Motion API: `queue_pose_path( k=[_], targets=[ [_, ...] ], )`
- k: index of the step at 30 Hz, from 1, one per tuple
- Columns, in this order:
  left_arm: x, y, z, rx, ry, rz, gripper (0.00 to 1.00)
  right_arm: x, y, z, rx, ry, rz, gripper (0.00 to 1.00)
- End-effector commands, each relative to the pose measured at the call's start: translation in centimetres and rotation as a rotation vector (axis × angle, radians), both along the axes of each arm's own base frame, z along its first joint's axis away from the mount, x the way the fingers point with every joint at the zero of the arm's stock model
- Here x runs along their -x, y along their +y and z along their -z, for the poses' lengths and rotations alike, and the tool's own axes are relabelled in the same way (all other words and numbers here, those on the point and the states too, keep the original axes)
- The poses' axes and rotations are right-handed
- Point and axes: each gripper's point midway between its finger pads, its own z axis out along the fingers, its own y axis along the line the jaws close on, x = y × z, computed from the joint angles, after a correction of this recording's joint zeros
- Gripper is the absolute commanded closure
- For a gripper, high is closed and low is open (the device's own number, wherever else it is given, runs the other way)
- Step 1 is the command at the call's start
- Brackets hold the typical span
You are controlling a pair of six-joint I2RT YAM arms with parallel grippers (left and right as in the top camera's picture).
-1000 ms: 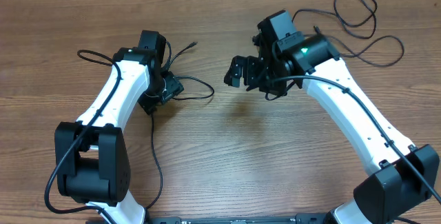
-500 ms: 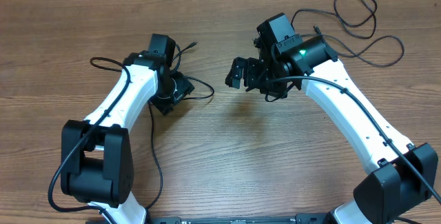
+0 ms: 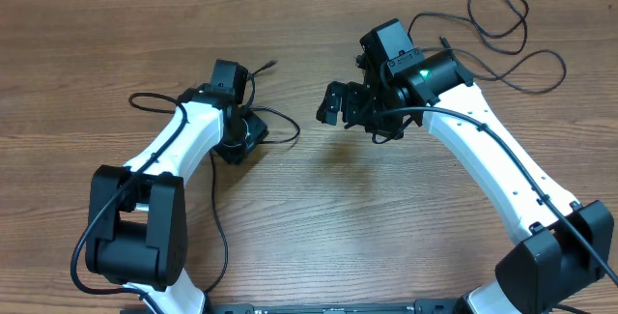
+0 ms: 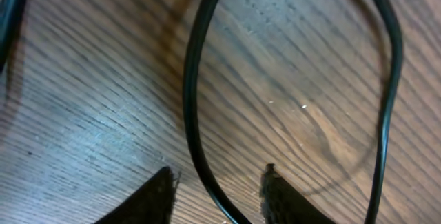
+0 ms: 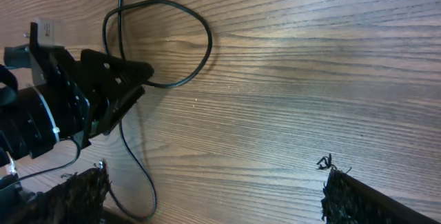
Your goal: Untangle cables
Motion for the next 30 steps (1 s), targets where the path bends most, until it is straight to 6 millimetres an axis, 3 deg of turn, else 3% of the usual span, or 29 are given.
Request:
queue_pose_path(
  k=[1, 5, 7, 13, 22, 30],
  targets=[
    [-0.2, -0.3, -0.8, 0.009, -0.028, 0.004, 0.67, 0.1, -0.1, -0.2, 0.003, -0.011, 0.003, 0.00],
    [-0.5, -1.4, -1.5, 0.057, -0.050, 0.100, 0.81, 0.1, 0.0, -0.2, 0.003, -0.011, 0.003, 0.00],
    [-0.8, -2.2, -2.4, 0.093, -0.065, 0.163, 0.96, 0.1, 0.0, -0.2, 0.003, -0.012, 0.003, 0.00],
    [-1.1, -2.8, -6.7, 0.111, -0.057, 0.217, 0.96, 0.1, -0.1, -0.2, 0.004, -0.011, 0.003, 0.00],
    [-1.3, -3.6, -18.5, 0.089, -0.230, 0.425, 0.96, -0.1, 0.0, -0.2, 0.001, -0.017, 0.003, 0.00],
    [-0.5, -4.0, -29.6, 0.097, -0.532, 0.449, 0.96, -0.2, 0.1, -0.3, -0.002, -0.023, 0.003, 0.00]
  ],
)
